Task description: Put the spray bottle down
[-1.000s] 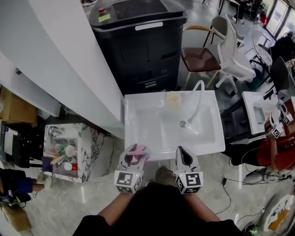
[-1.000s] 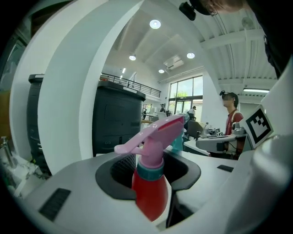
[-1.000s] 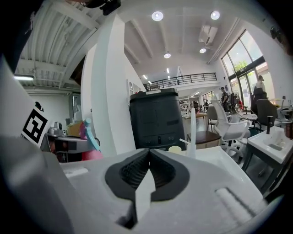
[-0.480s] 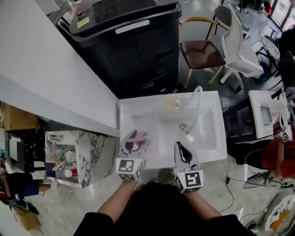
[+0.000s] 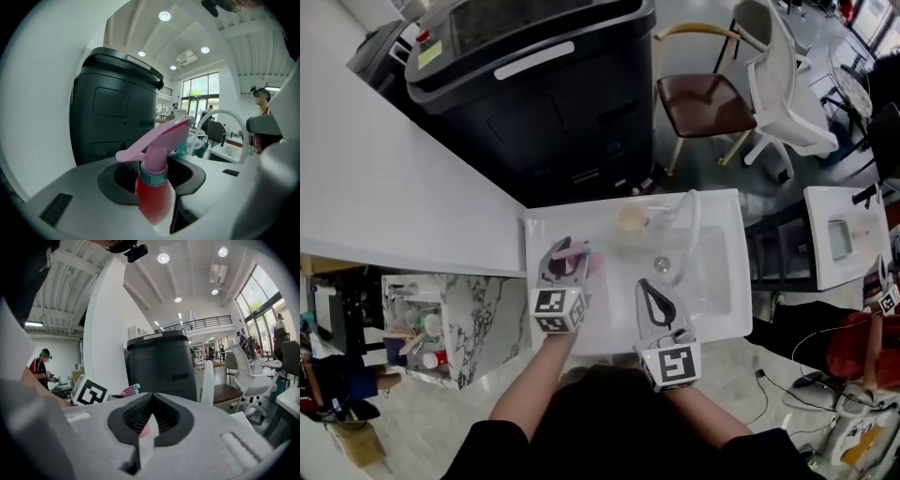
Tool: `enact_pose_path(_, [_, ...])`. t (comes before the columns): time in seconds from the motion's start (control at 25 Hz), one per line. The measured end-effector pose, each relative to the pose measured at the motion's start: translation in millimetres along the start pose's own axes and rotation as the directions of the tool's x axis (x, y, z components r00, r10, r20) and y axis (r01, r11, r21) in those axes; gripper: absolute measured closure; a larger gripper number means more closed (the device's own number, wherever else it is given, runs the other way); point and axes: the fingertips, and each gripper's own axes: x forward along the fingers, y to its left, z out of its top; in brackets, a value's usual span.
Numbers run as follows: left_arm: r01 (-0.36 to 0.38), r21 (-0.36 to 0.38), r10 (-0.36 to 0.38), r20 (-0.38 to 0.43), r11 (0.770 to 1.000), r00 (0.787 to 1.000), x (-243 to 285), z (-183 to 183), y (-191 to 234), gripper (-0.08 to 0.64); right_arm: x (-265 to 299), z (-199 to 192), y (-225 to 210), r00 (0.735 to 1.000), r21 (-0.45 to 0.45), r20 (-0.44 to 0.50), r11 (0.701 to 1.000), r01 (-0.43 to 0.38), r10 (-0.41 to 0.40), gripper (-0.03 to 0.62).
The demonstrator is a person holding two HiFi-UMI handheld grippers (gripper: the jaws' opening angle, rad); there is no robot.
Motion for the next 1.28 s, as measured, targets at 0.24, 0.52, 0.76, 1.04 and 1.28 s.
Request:
enact_pose_path(0.24, [-0.006, 0.052, 0.006, 0.009, 0.999, 1.000, 56, -2, 15, 0.388, 36, 11, -4, 0.998, -0.002, -0.007, 0.998, -0.061, 0.061, 0.594])
enact_pose_path(0.52, [0.008, 0.084, -0.009, 0.011, 0.996, 1.000, 106, -9, 25, 0.388, 69, 11, -5, 0.993, 0.016, -0.043, 0.994, -0.105, 0.106, 0.594])
enact_pose_path(0.76, [0.013, 0.080, -0.015, 0.016, 0.997, 1.000, 138, -25, 33, 0.388, 77, -1, -5, 0.988, 0.035, -0.076, 0.990, -0.134, 0.136, 0.594])
enact_pose_path(1.04, [0.012, 0.039, -0.015, 0.065, 0.999, 0.998, 150, -44, 35, 0.387, 81, -14, -16, 0.987, 0.042, -0.098, 0.992, -0.121, 0.125, 0.594])
enact_pose_path(1.28, [0.008, 0.022, -0.011, 0.141, 1.000, 0.990, 146, -37, 39, 0.393, 77, -20, -12, 0.986, 0.038, -0.117, 0.993, -0.116, 0.119, 0.594])
